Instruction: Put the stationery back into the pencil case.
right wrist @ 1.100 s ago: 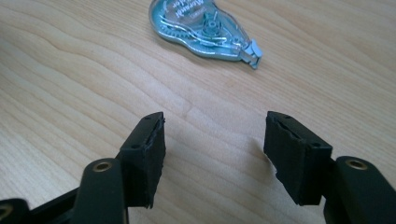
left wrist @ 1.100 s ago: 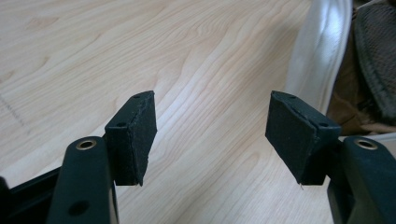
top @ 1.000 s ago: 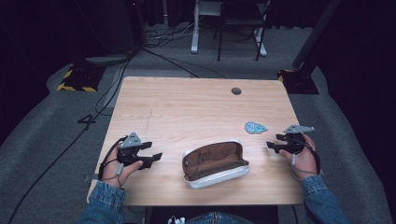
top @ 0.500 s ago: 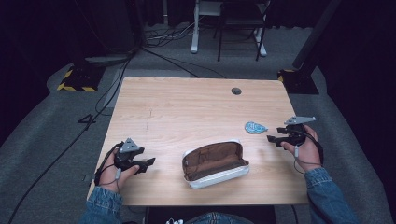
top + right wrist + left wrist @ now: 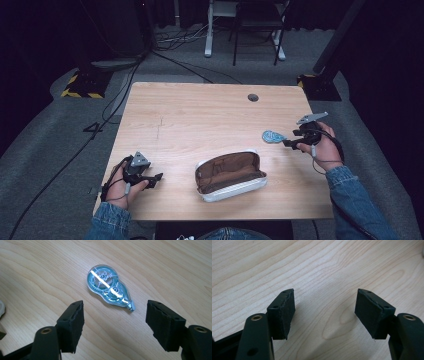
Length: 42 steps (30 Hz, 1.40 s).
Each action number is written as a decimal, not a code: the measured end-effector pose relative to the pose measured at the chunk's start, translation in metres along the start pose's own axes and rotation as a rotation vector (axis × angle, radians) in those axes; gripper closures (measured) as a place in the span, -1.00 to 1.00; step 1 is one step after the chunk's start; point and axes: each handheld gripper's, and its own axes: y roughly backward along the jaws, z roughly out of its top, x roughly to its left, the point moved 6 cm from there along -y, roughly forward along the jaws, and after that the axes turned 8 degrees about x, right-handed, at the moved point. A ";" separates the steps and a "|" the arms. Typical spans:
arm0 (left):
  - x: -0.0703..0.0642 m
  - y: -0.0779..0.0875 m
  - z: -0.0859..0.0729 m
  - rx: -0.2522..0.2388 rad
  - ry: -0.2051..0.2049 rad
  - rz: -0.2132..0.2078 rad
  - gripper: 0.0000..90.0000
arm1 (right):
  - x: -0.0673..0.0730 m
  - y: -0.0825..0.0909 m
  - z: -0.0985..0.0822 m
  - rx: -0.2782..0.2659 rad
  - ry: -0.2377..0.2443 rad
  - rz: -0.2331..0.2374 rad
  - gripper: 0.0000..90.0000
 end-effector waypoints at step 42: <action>0.001 -0.003 -0.005 -0.050 0.011 0.020 -0.48 | 0.000 -0.061 0.029 0.137 0.067 0.071 -0.34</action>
